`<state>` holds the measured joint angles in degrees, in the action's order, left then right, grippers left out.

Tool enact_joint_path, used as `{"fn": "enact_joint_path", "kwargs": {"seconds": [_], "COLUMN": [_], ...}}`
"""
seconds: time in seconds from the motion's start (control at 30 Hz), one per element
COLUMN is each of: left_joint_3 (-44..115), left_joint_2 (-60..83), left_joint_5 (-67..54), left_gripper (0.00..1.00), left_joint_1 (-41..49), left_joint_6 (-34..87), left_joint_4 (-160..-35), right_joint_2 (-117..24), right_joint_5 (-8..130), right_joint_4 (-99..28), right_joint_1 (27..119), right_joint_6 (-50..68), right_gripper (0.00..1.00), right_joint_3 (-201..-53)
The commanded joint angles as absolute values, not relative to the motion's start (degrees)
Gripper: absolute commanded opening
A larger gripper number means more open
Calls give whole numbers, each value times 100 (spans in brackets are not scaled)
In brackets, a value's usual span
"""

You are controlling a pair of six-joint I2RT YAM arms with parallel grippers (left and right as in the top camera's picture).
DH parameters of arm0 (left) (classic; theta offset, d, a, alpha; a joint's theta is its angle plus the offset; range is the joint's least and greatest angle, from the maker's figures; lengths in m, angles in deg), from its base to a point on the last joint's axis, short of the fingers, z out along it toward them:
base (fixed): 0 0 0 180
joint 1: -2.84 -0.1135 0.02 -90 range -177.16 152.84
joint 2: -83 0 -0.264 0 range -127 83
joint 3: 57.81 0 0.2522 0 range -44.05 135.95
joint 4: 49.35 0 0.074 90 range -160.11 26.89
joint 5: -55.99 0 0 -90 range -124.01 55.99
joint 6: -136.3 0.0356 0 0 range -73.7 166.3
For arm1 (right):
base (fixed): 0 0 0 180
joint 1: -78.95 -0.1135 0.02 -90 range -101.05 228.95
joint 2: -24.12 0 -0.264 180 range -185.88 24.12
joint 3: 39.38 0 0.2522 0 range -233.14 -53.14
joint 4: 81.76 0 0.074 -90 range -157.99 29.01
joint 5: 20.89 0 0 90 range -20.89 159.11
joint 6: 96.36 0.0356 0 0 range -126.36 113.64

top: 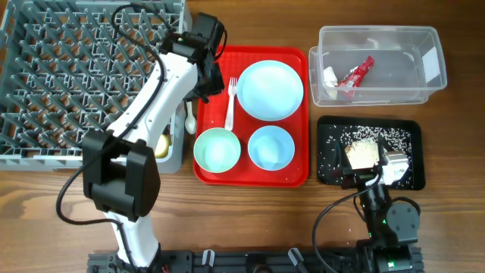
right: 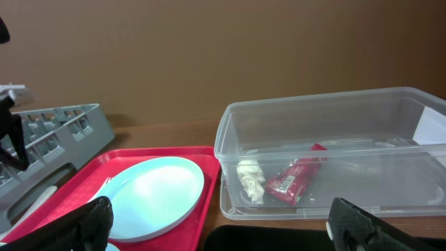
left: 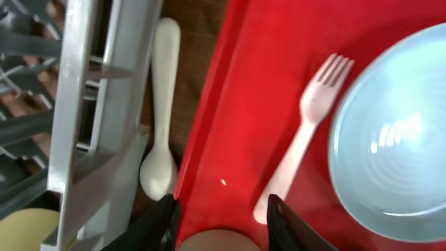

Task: Sort waste into correct bins and load items into the dishwasher rack

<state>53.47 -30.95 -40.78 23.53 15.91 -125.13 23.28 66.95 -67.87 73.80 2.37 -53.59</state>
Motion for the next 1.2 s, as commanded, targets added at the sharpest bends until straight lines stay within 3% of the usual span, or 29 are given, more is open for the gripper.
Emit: {"fn": "enact_joint_path", "kwargs": {"seconds": [0.0,0.3,0.37,0.43,0.53,0.67,1.17], "left_joint_3": [4857,4348,4348,4348,4348,4274,3659], "left_joint_2": [-3338,-3447,-3447,-3445,-3445,-3447,-3502], "left_joint_5": [-4696,-5415,-4742,-3820,-3068,-3107,-3534], "left_gripper": [43,38,34,36,46,49,36], "left_joint_1": [2309,1459,1164,1074,1166,1402,1476], "left_joint_6": [1305,1508,1954,2411,2964,2959,2636], "left_joint_4": [-12382,-11967,-11860,-11722,-11580,-11280,-11134], "right_joint_2": [2359,2359,2359,2359,2359,2359,2359], "right_joint_5": [6608,6608,6608,6608,6608,6608,6608], "right_joint_4": [-6811,-6811,-6811,-6811,-6811,-6811,-6811], "right_joint_1": [7404,7404,7404,7404,7404,7404,7404], "right_joint_6": [276,278,276,276,278,276,278], "right_gripper": [100,100,100,100,100,100,100], "right_joint_3": [-5346,-5346,-5346,-5346,-5346,-5346,-5346]}}
